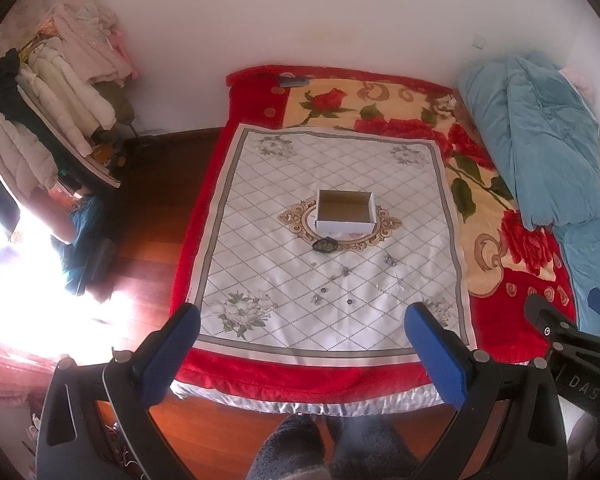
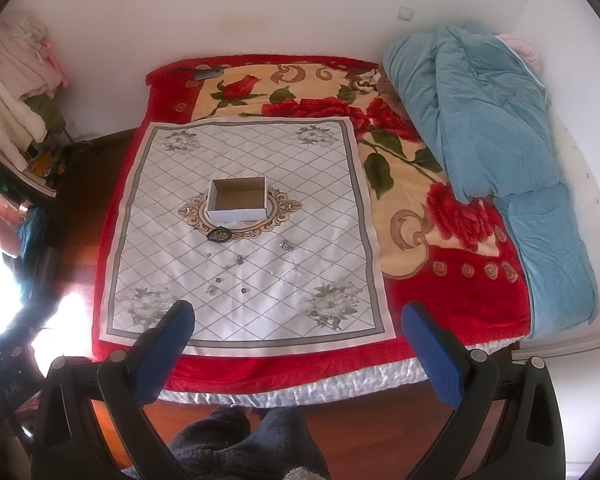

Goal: Organize jewelry

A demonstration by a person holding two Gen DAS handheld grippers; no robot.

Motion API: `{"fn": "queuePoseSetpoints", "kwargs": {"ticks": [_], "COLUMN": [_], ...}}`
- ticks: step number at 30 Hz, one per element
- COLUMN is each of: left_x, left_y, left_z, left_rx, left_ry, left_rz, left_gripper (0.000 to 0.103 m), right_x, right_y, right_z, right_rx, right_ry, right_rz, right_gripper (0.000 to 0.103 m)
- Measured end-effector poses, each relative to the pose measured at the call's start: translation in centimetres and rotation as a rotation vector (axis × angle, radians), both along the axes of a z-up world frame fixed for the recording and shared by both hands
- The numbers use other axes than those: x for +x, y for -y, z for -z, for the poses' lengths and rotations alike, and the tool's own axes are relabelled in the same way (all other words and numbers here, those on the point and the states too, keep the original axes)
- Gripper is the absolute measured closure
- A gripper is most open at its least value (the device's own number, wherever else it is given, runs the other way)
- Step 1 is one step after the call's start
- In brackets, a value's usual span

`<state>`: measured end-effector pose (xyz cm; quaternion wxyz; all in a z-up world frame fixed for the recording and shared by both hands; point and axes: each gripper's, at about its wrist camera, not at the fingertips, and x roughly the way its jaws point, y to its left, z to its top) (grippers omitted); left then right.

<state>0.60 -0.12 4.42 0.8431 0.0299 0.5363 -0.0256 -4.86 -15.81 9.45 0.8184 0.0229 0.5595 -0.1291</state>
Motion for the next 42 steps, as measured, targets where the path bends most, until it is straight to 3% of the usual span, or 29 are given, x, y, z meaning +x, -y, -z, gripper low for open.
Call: {"fn": "queuePoseSetpoints", "kwargs": {"ticks": [5, 12, 19, 28, 36, 42], "left_x": [-0.2, 2.9, 6.8, 11.8, 15.4, 17.5], "left_y": [-0.1, -0.3, 1.2, 3.7, 5.4, 6.8], "left_z": [0.5, 4.6, 12.4, 24.6, 36.4, 43.2], "left_rx": [0.012, 0.074, 0.124, 0.186, 0.2, 0.207], "left_ry": [0.008, 0.02, -0.044, -0.154, -0.275, -0.322], "left_rz": [0.0, -0.03, -0.025, -0.01, -0.011, 0.018], "left_gripper": [0.0, 0.0, 0.0, 0.0, 0.0, 0.0], "right_x": [0.6, 2.0, 5.1, 10.5, 14.7, 16.6], "right_y": [0.8, 2.3, 4.3, 7.8, 11.9, 14.2], "right_z": [-0.4, 3.2, 12.1, 27.1, 41.6, 50.7], "right_rx": [0.021, 0.061, 0.072, 0.109, 0.18, 0.251], "right_ry": [-0.003, -0.046, -0.11, -0.228, -0.331, -0.383], "right_rz": [0.017, 0.078, 0.102, 0.105, 0.124, 0.13], "right_gripper": [0.0, 0.0, 0.0, 0.0, 0.012, 0.02]}}
